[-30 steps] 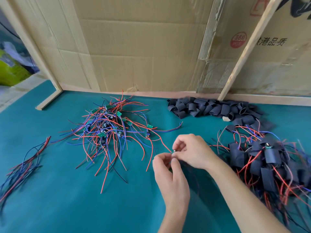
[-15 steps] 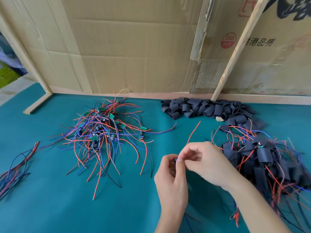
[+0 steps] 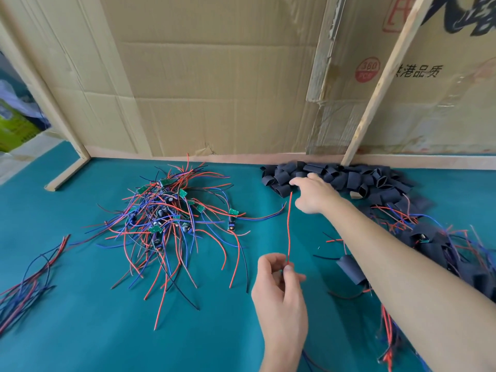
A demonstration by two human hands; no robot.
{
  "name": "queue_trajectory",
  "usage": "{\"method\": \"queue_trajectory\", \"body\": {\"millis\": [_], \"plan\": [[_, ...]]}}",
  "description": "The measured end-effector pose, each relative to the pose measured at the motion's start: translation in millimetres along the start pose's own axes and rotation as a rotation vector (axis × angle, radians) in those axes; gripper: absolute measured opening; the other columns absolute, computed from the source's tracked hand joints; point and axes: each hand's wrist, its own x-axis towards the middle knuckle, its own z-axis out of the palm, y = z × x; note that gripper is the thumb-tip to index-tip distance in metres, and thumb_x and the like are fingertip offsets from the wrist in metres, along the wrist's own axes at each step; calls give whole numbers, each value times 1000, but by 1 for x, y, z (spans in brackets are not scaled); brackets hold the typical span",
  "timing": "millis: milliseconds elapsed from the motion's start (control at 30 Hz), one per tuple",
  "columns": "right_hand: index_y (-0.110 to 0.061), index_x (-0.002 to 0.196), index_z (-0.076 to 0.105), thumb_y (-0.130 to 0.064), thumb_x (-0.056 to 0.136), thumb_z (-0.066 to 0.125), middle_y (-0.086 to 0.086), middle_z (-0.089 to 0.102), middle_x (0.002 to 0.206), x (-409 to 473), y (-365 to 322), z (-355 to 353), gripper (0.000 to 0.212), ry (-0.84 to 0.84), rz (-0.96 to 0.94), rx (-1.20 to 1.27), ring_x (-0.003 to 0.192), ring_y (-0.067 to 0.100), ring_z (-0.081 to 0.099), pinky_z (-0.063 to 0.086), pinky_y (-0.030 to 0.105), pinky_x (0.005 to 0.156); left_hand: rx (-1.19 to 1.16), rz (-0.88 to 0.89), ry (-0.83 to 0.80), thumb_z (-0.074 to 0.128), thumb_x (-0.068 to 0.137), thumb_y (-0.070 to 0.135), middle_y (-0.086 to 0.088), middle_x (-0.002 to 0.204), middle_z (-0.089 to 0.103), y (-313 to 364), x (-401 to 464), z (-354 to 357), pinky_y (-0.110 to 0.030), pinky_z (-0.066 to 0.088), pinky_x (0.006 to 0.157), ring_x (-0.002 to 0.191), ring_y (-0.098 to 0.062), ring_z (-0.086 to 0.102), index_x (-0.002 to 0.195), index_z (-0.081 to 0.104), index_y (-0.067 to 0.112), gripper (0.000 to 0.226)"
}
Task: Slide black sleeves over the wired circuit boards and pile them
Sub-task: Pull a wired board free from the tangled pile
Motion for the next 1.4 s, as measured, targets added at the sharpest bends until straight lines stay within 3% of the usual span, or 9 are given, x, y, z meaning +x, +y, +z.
{"method": "queue_trajectory", "body": {"millis": [133,267,500,567,700,833,1033,1200,1400], "plan": [[-24,144,51,-19,94,55,10,41,152,8,1,7,51,27,31,-68,132,41,52,49,47,97,0,6,-13,55,98,0,18,82,66,0,0,-1,-44,59,71,72,-13,74,92,60,20,21],[-16,112,53,-21,95,59,11,54,136,11,10,12,18,149,29,-97,120,39,58,43,42,78,-5,5,-21,55,98,0,14,84,67,-1,2,-1,-44,59,70,72,-13,74,92,60,20,21],[-9,118,67,-22,95,63,16,68,124,-15,19,-1,27,393,110,172,118,40,60,50,42,88,-26,-6,1,54,98,-1,16,86,67,1,1,-1,-44,59,72,73,-15,74,95,62,21,23],[-7,104,77,-18,88,71,10,79,98,-44,20,-3,20,465,17,385,96,30,72,61,43,86,-38,-24,3,54,98,-2,15,89,70,-2,3,0,-44,59,74,73,-14,74,97,63,22,25],[-22,69,77,-7,81,78,-2,72,58,-113,14,16,19,394,-117,850,51,14,72,56,27,44,-74,-34,18,53,99,-2,6,97,74,1,2,1,-37,61,74,82,-13,76,105,63,25,30],[-14,64,73,5,73,78,9,69,56,-141,21,40,22,194,-112,1027,49,25,65,51,30,43,-38,-14,23,54,98,-3,16,102,74,0,3,0,-34,61,75,89,-11,75,108,64,27,33],[-19,76,72,-11,64,69,7,66,66,-158,24,59,15,107,-141,1192,52,27,62,47,32,42,52,28,-42,54,95,-4,15,88,74,2,1,-1,-42,60,78,82,-12,72,97,67,28,35],[-19,92,78,-29,62,83,17,76,82,-162,30,60,32,-37,-204,1315,66,32,70,56,34,63,31,16,-11,52,96,-6,12,89,75,2,1,-1,-41,62,73,77,-12,74,97,66,27,35],[-16,99,79,-14,66,90,12,78,102,-165,31,56,35,-49,-247,1358,77,23,71,58,31,68,-10,-5,-10,51,95,-8,10,91,76,7,0,-1,-32,60,70,80,-15,74,97,66,24,35]]}}
